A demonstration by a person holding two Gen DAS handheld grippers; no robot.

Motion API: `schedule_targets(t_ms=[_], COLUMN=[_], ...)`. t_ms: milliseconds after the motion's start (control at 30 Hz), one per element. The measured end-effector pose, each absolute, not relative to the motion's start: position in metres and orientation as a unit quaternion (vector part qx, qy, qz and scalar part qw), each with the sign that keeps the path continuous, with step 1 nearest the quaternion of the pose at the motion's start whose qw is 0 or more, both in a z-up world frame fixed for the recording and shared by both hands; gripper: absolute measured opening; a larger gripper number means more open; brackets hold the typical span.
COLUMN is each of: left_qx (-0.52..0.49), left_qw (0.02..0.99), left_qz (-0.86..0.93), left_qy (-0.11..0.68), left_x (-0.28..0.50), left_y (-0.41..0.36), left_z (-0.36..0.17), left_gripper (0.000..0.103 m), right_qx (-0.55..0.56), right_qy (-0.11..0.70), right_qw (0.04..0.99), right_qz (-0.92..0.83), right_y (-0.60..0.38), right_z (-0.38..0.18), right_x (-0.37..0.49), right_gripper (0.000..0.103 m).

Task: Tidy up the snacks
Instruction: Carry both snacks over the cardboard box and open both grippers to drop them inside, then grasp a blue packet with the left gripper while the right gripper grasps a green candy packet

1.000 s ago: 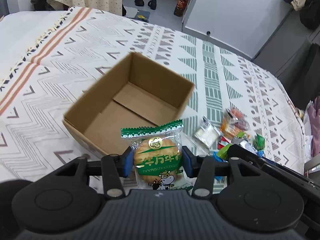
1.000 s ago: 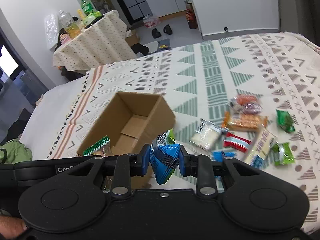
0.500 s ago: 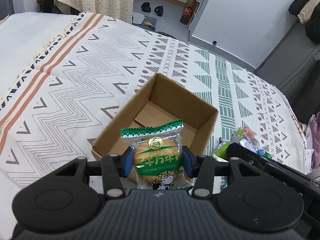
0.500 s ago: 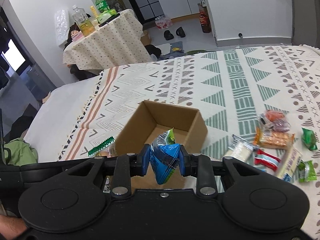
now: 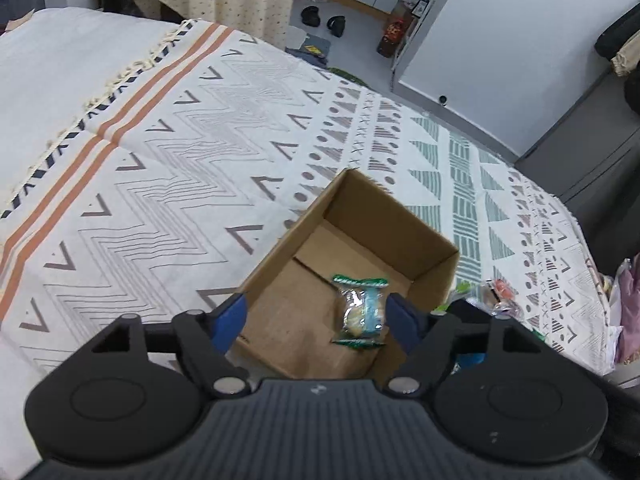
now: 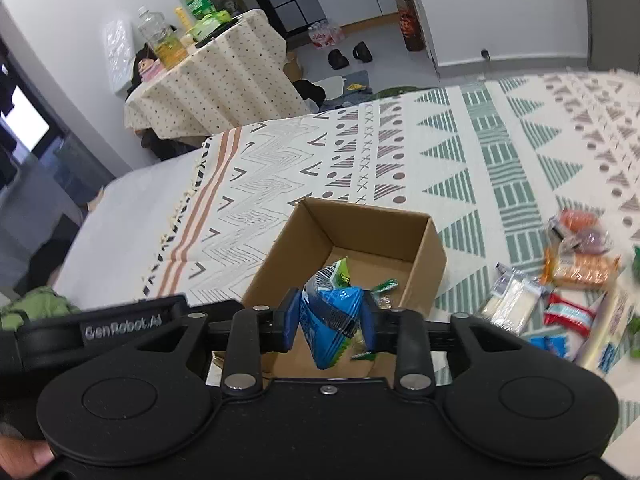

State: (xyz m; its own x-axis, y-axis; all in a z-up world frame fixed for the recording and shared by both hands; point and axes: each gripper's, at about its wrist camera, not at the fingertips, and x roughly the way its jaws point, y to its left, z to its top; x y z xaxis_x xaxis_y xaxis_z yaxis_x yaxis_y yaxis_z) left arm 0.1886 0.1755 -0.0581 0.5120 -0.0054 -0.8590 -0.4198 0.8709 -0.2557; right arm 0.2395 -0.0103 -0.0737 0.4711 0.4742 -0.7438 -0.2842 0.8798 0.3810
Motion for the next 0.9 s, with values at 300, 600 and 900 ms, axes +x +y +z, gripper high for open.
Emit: schedule_targets(t_ms=[300, 600, 900], left_qx=[-0.213, -0.188, -0.17], left_qw=[0.841, 0.856, 0.866], left_qz=[0.133, 0.112, 0.076], left_qy=[0.479, 0.467, 0.465], left_x=[0.182, 0.181, 0.179], left_y=[0.167, 0.128, 0.078], left_z=[-0.054, -0.044, -0.043], left_gripper=[0.092, 0.103, 0.103], right_qx=[0.116, 0.109, 0.112], right_qy=[0.447, 0.422, 0.406], right_qw=[0.863, 0.884, 0.898], right_qz=[0.202, 0.166, 0.128], right_y=[-0.035, -0.079, -0.135], right_z=[-0.063, -0.056, -0.056], right_x=[0.231, 0.22, 0.205], right_gripper=[0.08, 0.101, 0.101])
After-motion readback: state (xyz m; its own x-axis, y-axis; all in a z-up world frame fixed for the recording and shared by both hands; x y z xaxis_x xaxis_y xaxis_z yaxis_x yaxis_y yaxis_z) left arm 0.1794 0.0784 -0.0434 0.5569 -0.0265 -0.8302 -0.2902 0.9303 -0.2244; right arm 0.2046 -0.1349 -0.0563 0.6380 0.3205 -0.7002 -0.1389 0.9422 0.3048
